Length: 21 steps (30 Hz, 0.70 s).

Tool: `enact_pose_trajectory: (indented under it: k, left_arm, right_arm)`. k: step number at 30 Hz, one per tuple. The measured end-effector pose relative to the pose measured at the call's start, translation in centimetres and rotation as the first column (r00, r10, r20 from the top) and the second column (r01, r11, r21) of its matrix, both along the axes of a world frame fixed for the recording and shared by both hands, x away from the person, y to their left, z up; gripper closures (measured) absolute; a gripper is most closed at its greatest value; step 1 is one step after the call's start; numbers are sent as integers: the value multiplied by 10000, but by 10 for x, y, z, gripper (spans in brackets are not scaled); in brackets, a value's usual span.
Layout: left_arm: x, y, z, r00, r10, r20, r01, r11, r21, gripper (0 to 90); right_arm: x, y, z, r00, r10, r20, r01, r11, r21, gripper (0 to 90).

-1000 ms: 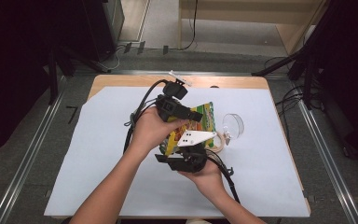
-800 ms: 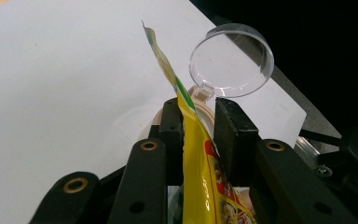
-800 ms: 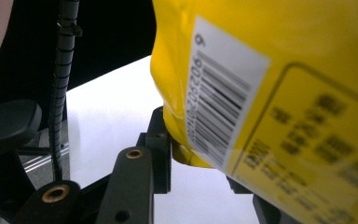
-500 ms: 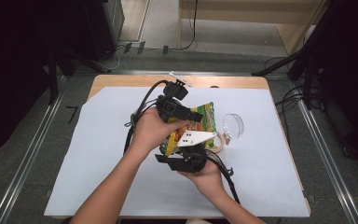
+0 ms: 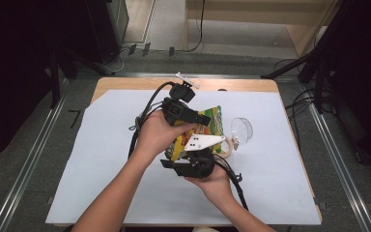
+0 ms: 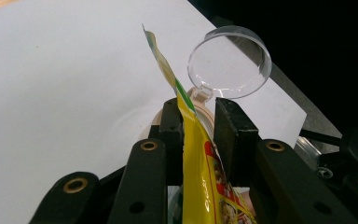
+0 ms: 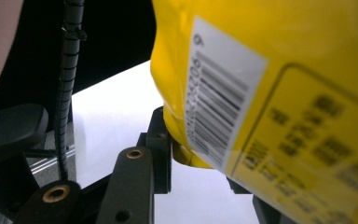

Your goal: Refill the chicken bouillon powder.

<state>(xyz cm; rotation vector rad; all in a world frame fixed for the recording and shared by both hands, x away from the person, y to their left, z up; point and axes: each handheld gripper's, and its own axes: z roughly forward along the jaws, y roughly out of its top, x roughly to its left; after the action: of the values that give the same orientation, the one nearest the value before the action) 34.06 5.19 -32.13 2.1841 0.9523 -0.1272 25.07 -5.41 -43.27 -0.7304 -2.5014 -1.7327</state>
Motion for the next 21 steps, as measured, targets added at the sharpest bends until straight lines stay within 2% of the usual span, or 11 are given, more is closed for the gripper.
enact_pose_trajectory:
  k: [13, 21]
  left_arm:
    - [4, 0, 0, 9998, 50, -172, -51, 10000, -50, 736]
    - [3, -2, 0, 10000, -5, -86, 5, 10000, 42, 732]
  right_arm:
    - [0, -1, 3, 10000, -67, 55, 67, 9999, -81, 684]
    - [1, -2, 1, 10000, -61, 66, 62, 9999, -92, 685]
